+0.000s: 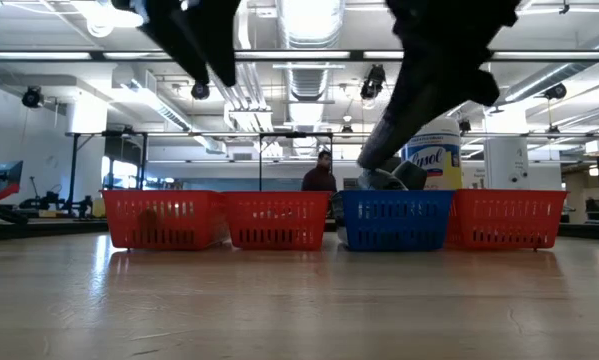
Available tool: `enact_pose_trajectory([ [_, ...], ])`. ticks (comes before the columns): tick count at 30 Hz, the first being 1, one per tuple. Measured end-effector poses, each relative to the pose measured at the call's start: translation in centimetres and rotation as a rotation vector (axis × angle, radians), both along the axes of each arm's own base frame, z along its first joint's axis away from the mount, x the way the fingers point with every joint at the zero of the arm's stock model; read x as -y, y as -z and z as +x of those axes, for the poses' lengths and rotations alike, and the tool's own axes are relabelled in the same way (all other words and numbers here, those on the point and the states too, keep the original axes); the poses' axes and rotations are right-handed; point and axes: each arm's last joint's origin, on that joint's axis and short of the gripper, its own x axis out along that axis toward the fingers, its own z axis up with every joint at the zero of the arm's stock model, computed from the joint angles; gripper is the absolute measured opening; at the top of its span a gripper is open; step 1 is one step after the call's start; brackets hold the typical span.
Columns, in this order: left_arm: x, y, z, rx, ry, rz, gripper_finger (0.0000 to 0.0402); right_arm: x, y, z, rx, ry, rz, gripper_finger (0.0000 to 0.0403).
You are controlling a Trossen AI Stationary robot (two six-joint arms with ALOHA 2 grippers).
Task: Pick & Place Travel size toiletries
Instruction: Put the deodorant into the blue bin, then adjust the blue bin
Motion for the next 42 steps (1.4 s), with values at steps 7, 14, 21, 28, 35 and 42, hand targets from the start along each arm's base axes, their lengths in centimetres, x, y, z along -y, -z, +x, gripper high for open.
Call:
enact_pose_trajectory([
  [7,-4.2,1.7,-4.2,0.051,0.042,-0.004,0.0265,-0.8,1.1,4.0,-0.066,0.114,-0.018,0.0200],
  [14,-7.4,2.5,-9.0,0.259,0.163,-0.059,0.0264,-1.2,1.4,6.8,-0.194,0.269,-0.063,0.0206],
  [21,-9.8,2.3,-12.7,0.333,0.204,-0.034,0.0264,-1.6,3.0,10.0,-0.238,0.304,-0.074,0.0210],
  [28,-10.4,1.8,-14.1,0.348,0.247,-0.006,0.0264,-1.7,4.2,11.1,-0.360,0.356,-0.137,0.0212],
  [35,-10.4,2.0,-14.1,0.324,0.280,-0.007,0.0264,-2.1,3.4,11.3,-0.369,0.350,-0.160,0.0239],
  [42,-10.4,2.1,-14.1,0.321,0.280,-0.008,0.0264,-2.0,2.0,10.9,-0.352,0.353,-0.181,0.0293],
])
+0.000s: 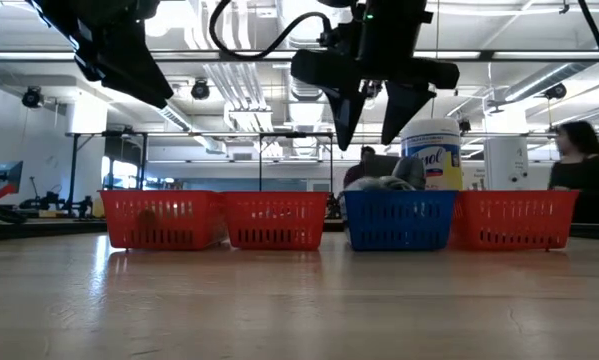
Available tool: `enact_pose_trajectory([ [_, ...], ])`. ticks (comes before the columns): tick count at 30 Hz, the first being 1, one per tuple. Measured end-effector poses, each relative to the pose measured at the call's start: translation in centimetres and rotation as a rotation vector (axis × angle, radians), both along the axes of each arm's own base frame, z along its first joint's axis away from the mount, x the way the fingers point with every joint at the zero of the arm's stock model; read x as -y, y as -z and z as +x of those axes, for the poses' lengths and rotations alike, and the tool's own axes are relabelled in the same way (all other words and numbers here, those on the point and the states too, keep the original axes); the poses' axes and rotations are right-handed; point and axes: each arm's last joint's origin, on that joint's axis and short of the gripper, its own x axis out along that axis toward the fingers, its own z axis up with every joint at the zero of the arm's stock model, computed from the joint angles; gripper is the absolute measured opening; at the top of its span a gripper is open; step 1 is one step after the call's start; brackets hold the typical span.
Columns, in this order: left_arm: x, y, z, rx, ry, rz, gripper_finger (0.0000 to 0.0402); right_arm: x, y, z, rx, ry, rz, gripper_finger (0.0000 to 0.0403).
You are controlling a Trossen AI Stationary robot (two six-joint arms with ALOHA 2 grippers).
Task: Pick & Place Travel size toiletries
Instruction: Adjust the blue bin
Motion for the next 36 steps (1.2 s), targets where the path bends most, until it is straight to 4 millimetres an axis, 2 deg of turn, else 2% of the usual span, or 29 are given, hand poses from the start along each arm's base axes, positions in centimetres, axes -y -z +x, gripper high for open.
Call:
enact_pose_trajectory([
  [6,0.0,0.0,0.0,0.005,-0.005,-0.006,0.0264,-0.2,-0.4,-0.2,-0.006,-0.019,-0.005,0.0328],
  [12,0.1,-0.1,0.1,0.021,-0.003,-0.025,0.0264,-0.3,-3.1,-1.0,0.029,-0.136,0.028,0.0345],
  [19,0.5,-0.6,0.8,0.090,0.063,-0.103,0.0262,0.3,-7.0,-1.2,0.199,-0.430,0.144,0.0323],
  [24,0.6,-0.8,0.9,0.115,0.070,-0.125,0.0262,2.0,-7.5,-1.1,0.452,-0.650,0.319,0.0298],
  [29,0.6,-0.8,0.9,0.113,0.069,-0.125,0.0262,4.4,-8.4,-3.0,0.560,-0.616,0.321,0.0275],
  [31,0.6,-0.8,0.9,0.110,0.072,-0.128,0.0262,5.2,-9.3,-4.0,0.601,-0.551,0.342,0.0268],
  [33,0.7,-0.7,0.8,0.102,0.097,-0.184,0.0262,5.7,-9.8,-4.9,0.646,-0.461,0.383,0.0261],
  [36,0.9,-0.8,0.8,0.082,0.170,-0.225,0.0262,5.9,-10.8,-6.2,0.691,-0.487,0.361,0.0251],
])
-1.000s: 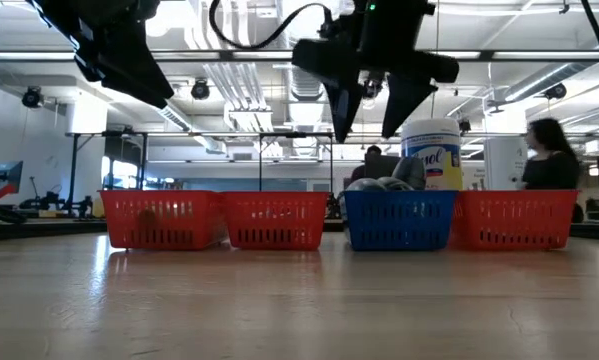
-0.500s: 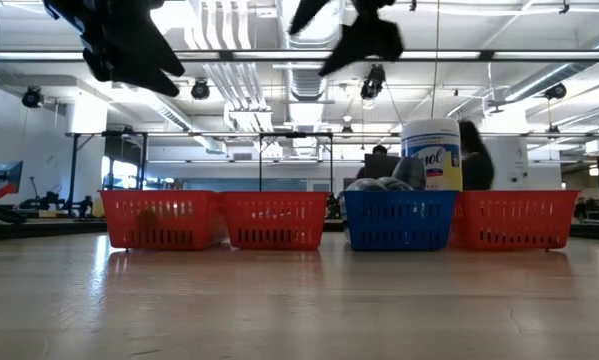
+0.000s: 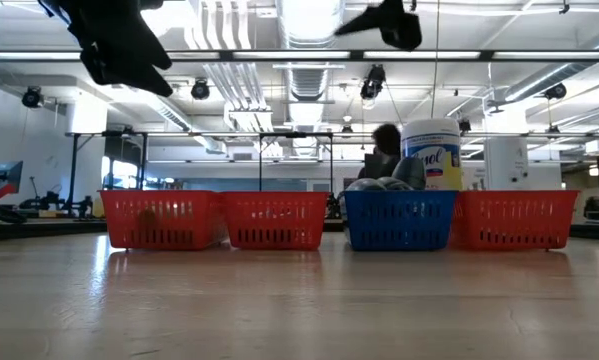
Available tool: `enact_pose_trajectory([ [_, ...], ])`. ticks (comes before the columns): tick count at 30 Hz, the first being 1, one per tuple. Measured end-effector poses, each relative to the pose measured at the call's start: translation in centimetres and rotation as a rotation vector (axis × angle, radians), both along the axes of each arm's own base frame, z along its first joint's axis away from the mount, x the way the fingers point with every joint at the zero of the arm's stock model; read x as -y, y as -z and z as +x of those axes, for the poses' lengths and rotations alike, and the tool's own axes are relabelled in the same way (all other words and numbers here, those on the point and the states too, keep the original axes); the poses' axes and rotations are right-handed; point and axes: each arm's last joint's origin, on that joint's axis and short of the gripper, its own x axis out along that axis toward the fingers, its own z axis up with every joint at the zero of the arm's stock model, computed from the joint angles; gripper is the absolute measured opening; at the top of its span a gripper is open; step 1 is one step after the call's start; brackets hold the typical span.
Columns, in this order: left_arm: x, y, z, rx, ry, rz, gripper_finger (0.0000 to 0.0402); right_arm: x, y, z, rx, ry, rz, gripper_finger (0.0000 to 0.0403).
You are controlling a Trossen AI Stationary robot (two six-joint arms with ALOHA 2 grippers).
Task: Pick & Place Travel size toiletries
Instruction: Adjust the blue bin
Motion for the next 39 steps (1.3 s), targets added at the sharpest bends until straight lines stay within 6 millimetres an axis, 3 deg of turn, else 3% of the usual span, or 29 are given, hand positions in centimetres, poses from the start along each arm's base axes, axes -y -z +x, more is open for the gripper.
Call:
enact_pose_trajectory([
  [6,-0.7,-0.2,0.4,0.009,0.028,-0.055,0.0262,-0.2,-0.5,-1.8,0.040,-0.036,-0.030,0.0235],
  [12,-2.6,-0.3,0.9,0.015,0.009,-0.078,0.0262,1.6,4.3,-3.5,-0.103,0.109,0.064,0.0223],
  [15,-3.6,-0.4,1.1,0.025,0.002,-0.121,0.0262,1.8,5.7,-4.3,-0.123,0.142,0.099,0.0221],
  [27,-5.0,-0.9,1.6,0.094,-0.003,-0.159,0.0262,1.8,5.4,-5.0,-0.076,0.100,0.097,0.0248],
  [34,-5.1,-1.0,1.7,0.106,-0.004,-0.161,0.0262,2.5,7.6,-7.1,-0.339,0.365,0.148,0.0247],
  [39,-5.1,-1.0,1.7,0.107,-0.006,-0.161,0.0262,3.0,7.6,-7.2,-0.343,0.409,0.152,0.0236],
])
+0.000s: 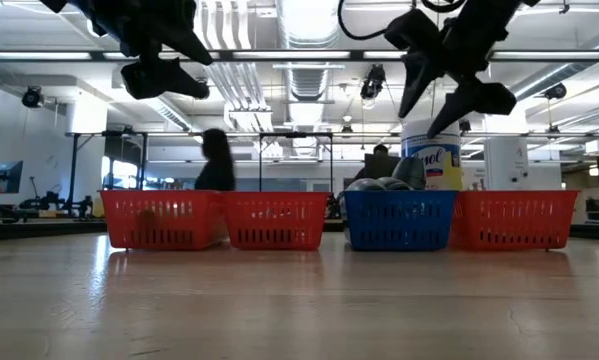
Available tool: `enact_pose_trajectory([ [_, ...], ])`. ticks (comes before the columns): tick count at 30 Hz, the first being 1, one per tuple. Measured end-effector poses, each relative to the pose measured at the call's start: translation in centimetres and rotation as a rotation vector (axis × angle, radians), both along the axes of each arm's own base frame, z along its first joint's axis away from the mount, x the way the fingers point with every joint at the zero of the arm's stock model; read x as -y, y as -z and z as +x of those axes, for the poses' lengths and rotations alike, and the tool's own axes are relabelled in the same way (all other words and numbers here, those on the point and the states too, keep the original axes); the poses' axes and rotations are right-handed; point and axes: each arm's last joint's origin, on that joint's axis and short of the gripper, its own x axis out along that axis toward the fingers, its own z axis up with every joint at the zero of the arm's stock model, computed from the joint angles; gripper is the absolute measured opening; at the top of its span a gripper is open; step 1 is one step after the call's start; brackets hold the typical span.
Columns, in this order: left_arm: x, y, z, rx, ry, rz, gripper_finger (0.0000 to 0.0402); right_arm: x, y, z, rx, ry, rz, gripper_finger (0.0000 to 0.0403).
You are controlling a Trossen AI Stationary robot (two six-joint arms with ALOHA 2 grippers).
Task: Pick & Place Travel size toiletries
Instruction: Adjust the blue bin
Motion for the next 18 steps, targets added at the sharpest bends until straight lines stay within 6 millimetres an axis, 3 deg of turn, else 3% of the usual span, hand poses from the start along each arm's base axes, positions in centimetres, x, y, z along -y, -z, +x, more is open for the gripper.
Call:
enact_pose_trajectory([
  [6,0.0,0.0,0.0,0.001,0.000,0.000,0.0262,1.4,2.3,0.5,-0.072,0.046,0.022,0.0247],
  [18,0.0,0.0,0.0,0.003,0.000,0.000,0.0262,2.2,5.5,2.8,-0.179,-0.062,0.068,0.0264],
])
